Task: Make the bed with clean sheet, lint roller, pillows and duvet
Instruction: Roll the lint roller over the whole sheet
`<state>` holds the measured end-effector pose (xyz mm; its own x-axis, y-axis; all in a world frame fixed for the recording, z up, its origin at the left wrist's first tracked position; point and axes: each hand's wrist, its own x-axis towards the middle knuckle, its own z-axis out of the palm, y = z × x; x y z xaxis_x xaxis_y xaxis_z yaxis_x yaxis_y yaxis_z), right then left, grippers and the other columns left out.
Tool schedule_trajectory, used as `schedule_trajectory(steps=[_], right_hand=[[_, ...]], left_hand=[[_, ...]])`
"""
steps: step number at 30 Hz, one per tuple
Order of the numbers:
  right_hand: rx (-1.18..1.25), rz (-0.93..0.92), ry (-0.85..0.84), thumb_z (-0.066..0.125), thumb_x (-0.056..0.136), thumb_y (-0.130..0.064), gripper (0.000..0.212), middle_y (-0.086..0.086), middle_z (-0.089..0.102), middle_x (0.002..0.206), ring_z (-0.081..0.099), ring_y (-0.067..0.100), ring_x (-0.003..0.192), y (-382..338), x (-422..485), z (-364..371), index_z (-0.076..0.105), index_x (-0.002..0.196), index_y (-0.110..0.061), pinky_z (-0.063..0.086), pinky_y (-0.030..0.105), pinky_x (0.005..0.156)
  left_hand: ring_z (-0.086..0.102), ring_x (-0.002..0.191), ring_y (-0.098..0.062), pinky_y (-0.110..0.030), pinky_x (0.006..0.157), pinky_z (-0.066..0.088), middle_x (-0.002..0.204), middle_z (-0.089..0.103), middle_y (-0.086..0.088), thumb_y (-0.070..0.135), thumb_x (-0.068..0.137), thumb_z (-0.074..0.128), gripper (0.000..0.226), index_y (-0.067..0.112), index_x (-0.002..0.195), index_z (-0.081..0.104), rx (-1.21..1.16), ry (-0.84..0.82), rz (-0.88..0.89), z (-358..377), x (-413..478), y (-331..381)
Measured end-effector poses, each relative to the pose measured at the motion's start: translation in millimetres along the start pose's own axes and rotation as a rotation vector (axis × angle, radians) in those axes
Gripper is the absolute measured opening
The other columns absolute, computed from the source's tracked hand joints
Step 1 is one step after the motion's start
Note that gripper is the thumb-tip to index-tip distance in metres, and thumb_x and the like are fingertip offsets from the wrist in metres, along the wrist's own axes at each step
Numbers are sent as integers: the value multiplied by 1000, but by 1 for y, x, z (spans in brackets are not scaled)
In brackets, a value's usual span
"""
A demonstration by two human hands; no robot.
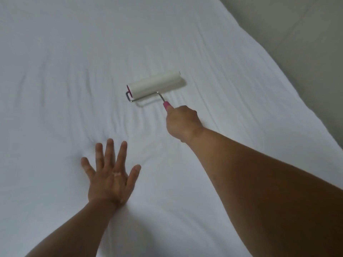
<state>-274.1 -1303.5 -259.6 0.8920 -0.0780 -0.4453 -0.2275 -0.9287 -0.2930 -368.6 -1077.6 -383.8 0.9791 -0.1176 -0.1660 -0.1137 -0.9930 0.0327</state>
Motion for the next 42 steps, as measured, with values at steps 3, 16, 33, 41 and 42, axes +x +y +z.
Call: schedule_trajectory(steps=[3, 16, 33, 41, 42], right_hand=[[130, 57, -58, 34, 95, -7, 71, 10, 55, 128, 61, 33, 107, -20, 25, -2, 18, 159, -33, 54, 36, 83], [85, 68, -83, 34, 94, -9, 67, 13, 51, 127, 59, 39, 111, -10, 3, 28, 19, 158, -24, 47, 40, 76], [-80, 150, -98, 33, 98, -16, 68, 15, 48, 128, 52, 39, 116, 34, -127, 97, 8, 160, -28, 46, 40, 87], [-182, 162, -105, 33, 98, -13, 71, 16, 50, 121, 54, 38, 111, 51, -186, 125, 2, 160, -26, 43, 39, 80], [-189, 165, -106, 33, 98, -14, 70, 16, 51, 121, 54, 38, 111, 53, -194, 127, 2, 160, -26, 43, 39, 80]], left_hand=[[-5, 153, -33, -68, 115, 1, 167, 2, -7, 70, 94, 8, 76, 31, 159, 0, -22, 1, 15, 7, -1, -2], [-7, 153, -32, -67, 116, -1, 167, -1, -7, 70, 94, 6, 75, 33, 158, -4, -3, -13, 15, 8, 1, -2], [-19, 150, -30, -66, 116, -7, 165, -17, -4, 75, 89, 0, 77, 37, 155, -15, -29, -61, 96, -17, -10, -7], [-7, 152, -32, -63, 116, 4, 166, -4, -7, 71, 89, -4, 80, 30, 157, -5, 48, -30, 201, -19, -35, -23], [-5, 152, -33, -63, 116, 6, 166, -2, -8, 70, 89, -2, 80, 28, 158, -3, 45, -29, 211, -19, -40, -23]])
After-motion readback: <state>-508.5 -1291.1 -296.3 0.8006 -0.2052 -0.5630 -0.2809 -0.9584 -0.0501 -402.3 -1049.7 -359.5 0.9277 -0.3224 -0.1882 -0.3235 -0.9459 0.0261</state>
